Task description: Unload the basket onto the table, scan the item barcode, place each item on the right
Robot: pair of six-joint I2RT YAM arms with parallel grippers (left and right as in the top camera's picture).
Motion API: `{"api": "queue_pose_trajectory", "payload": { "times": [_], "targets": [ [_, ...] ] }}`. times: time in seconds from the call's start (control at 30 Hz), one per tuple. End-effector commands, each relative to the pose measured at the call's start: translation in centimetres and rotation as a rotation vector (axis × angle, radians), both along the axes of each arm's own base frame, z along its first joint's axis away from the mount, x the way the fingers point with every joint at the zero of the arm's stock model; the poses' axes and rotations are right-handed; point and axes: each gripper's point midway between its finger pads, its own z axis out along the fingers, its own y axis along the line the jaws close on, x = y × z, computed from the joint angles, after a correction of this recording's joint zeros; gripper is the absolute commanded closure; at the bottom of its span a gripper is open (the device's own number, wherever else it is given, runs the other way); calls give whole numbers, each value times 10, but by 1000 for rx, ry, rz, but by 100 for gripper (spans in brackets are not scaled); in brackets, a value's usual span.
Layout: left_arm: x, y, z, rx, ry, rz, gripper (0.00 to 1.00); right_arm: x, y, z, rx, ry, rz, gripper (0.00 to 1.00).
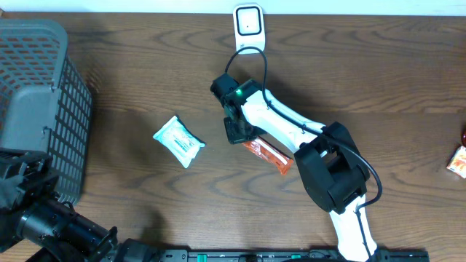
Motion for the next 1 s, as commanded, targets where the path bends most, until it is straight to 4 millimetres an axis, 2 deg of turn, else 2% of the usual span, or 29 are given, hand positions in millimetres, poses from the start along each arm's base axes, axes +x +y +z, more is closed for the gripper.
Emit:
{"api": "queue_pose_trajectory", "payload": {
  "times": [0.0,0.07,0.17,0.23,0.3,0.43,0.6,0.73,0.83,0.9,0.97],
  "targets": [
    [-6,3,2,-8,-11,13,2,-2,0,17,17,19,6,99],
    [-6,3,2,-8,-11,13,3,4,3,43,43,-10,3,99],
    [-6,3,2,-8,-11,13,2,8,4,64,70,-46,-4,99],
    [-6,3,2,-8,-11,13,2,9,1,68,66,-58,-27,99],
    [-6,3,2,-8,-11,13,2,9,-4,67,55,-50,-38,99],
    [-6,3,2,-8,-11,13,2,6,-21,47,-7,-27,-91,99],
    [-6,3,2,-8,-11,13,2,-13,-33,12,-40,31,-127,99],
    [-6,3,2,-8,-11,13,2,-25,-39,-8,-47,61,-144,99],
    [-6,3,2,-8,-11,13,2,-23,-39,-5,-43,56,-145,99],
    [-6,3,2,-8,-11,13,2,-16,-35,6,-23,34,-122,99],
    [-6,3,2,-8,-11,13,2,-7,-29,26,-1,8,-113,99]
  ]
}}
